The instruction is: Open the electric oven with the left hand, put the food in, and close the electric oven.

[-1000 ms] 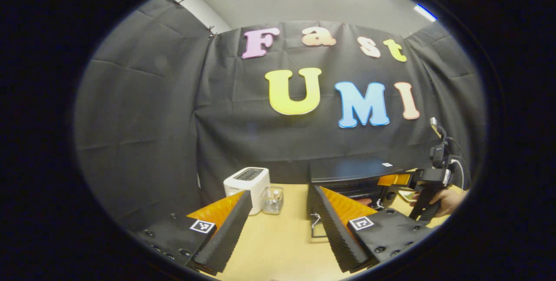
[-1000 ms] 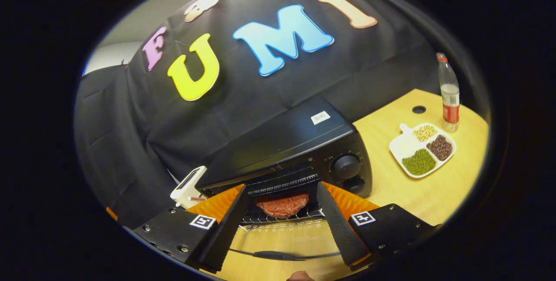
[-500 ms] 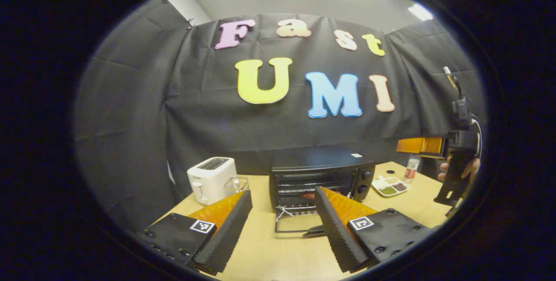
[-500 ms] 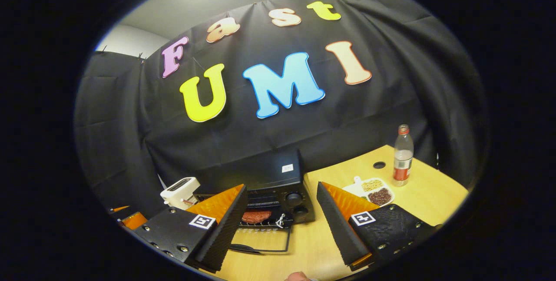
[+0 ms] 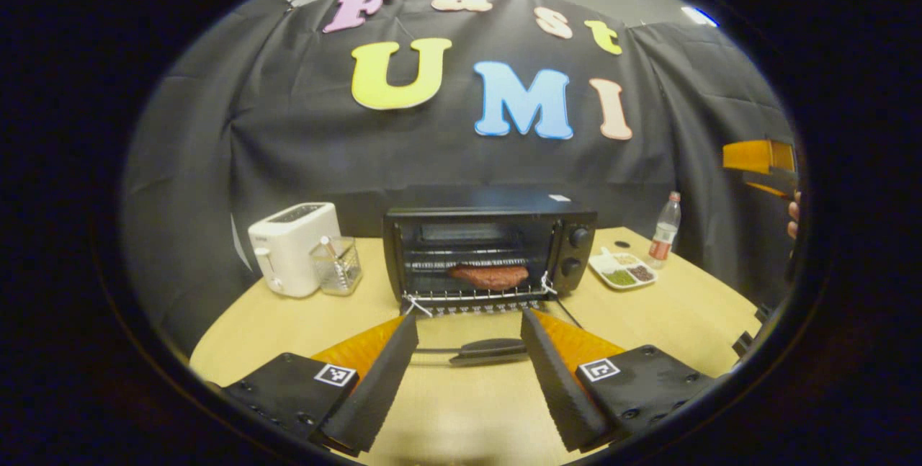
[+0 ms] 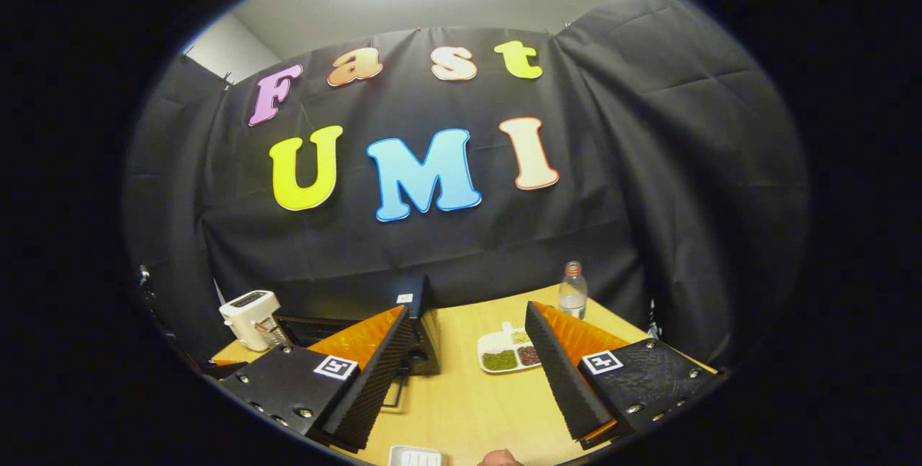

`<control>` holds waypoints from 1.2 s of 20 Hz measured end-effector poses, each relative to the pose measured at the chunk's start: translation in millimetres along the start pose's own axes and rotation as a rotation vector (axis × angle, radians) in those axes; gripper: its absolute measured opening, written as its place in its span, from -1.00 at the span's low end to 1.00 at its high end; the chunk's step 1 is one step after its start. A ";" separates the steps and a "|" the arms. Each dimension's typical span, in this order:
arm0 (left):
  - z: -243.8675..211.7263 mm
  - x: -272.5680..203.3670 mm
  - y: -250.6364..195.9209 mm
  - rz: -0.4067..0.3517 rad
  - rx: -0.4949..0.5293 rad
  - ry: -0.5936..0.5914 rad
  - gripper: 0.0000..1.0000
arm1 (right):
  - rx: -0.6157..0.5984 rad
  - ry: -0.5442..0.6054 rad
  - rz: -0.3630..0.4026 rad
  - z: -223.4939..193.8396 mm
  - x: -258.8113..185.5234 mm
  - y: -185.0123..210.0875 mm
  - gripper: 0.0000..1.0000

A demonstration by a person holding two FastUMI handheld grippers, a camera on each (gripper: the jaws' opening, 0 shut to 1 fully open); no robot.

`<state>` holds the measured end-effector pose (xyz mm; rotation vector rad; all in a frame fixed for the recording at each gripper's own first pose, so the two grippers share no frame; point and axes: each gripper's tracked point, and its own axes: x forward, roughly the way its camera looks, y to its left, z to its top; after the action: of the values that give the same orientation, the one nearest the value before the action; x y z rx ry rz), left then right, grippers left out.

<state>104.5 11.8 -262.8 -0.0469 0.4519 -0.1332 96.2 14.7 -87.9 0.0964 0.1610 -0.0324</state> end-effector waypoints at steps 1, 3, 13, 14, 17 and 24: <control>-9.7 5.8 -4.3 -0.008 0.000 0.026 0.92 | -0.018 -0.009 -0.017 2.8 -5.3 -5.9 0.95; -27.4 16.1 -14.0 -0.032 0.005 0.074 0.91 | -0.041 -0.016 -0.042 7.6 -18.3 -12.9 0.95; -103.5 72.6 -31.6 -0.063 -0.057 0.334 1.00 | -0.076 -0.039 -0.145 19.9 -48.7 -37.0 0.94; -106.9 77.8 -29.7 -0.060 -0.049 0.350 0.94 | -0.079 -0.035 -0.152 19.5 -49.9 -39.0 0.94; -112.0 89.7 -26.1 -0.045 -0.022 0.369 0.94 | -0.084 -0.025 -0.164 17.6 -51.0 -42.5 0.94; -97.0 93.0 -14.6 0.019 0.046 0.327 1.00 | -0.106 -0.030 -0.149 19.8 -52.6 -34.8 0.95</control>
<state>143.2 -17.1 -389.1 0.0250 0.7756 -0.1328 46.1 -20.6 -63.2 -0.0221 0.1393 -0.1740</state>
